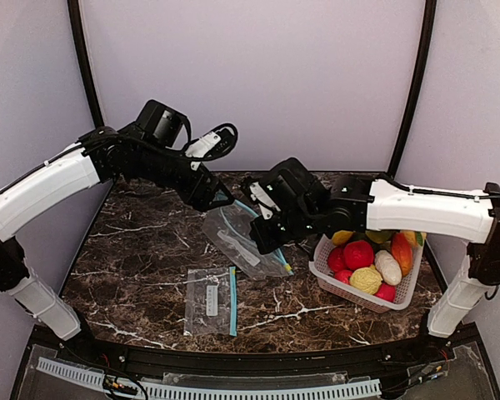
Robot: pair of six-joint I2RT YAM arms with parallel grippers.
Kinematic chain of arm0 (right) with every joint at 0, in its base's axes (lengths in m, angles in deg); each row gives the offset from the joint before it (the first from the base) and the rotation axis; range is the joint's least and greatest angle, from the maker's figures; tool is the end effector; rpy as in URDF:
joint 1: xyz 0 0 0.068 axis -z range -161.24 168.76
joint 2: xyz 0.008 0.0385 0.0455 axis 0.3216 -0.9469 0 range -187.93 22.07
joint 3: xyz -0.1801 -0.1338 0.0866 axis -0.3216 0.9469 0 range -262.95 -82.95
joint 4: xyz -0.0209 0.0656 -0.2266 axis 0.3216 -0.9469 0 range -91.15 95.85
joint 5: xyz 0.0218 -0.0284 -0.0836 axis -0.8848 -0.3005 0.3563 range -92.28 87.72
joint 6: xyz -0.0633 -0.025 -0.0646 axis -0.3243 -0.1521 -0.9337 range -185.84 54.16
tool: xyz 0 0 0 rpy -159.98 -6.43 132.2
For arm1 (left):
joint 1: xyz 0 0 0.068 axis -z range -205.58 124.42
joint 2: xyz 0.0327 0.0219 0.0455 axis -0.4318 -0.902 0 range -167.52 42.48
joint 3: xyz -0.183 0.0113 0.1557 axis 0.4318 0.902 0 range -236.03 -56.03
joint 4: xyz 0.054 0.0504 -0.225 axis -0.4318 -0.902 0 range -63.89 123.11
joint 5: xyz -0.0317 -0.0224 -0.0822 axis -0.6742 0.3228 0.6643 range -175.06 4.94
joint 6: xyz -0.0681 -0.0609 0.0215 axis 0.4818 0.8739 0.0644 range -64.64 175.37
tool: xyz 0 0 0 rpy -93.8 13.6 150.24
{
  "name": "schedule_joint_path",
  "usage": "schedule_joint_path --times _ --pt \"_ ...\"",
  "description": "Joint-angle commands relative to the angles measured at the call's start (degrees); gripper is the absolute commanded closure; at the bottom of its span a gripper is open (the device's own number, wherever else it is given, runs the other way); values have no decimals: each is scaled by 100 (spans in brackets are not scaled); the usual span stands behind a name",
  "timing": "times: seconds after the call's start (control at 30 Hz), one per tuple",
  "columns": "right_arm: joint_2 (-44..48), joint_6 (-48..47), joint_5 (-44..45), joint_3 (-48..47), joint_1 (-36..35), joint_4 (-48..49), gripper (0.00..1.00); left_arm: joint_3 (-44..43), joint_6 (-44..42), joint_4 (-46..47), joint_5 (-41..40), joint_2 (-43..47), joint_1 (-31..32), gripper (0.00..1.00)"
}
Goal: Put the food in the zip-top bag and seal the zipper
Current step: Pass from the right arm to the left
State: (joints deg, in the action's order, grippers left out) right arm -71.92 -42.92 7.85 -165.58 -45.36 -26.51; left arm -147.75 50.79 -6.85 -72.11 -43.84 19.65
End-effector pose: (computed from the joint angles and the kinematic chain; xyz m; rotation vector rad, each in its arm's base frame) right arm 0.1773 0.3317 0.2504 -0.7544 2.2638 0.5485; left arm 0.2302 -0.2591 0.3349 1.0579 1.9636 -0.6433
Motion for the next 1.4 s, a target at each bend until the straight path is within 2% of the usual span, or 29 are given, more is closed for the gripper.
schedule_joint_path --times 0.0,0.23,0.4,0.63,1.23,1.37 --pt "-125 -58 64 -148 -48 -3 100 -178 -162 -298 -141 -33 4 28" --pt "-123 -68 120 -156 -47 -21 100 -132 -217 -472 -100 -64 3 41" --pt "-151 -76 116 -186 -39 -28 100 4 -221 -499 -52 -36 5 43" --pt "-196 -86 121 -242 -48 -55 100 87 -233 -520 14 -7 5 52" --pt "-382 26 200 -438 3 -155 100 495 -117 -467 128 230 7 95" --pt "-374 54 176 -438 26 -150 100 649 15 -315 86 326 11 99"
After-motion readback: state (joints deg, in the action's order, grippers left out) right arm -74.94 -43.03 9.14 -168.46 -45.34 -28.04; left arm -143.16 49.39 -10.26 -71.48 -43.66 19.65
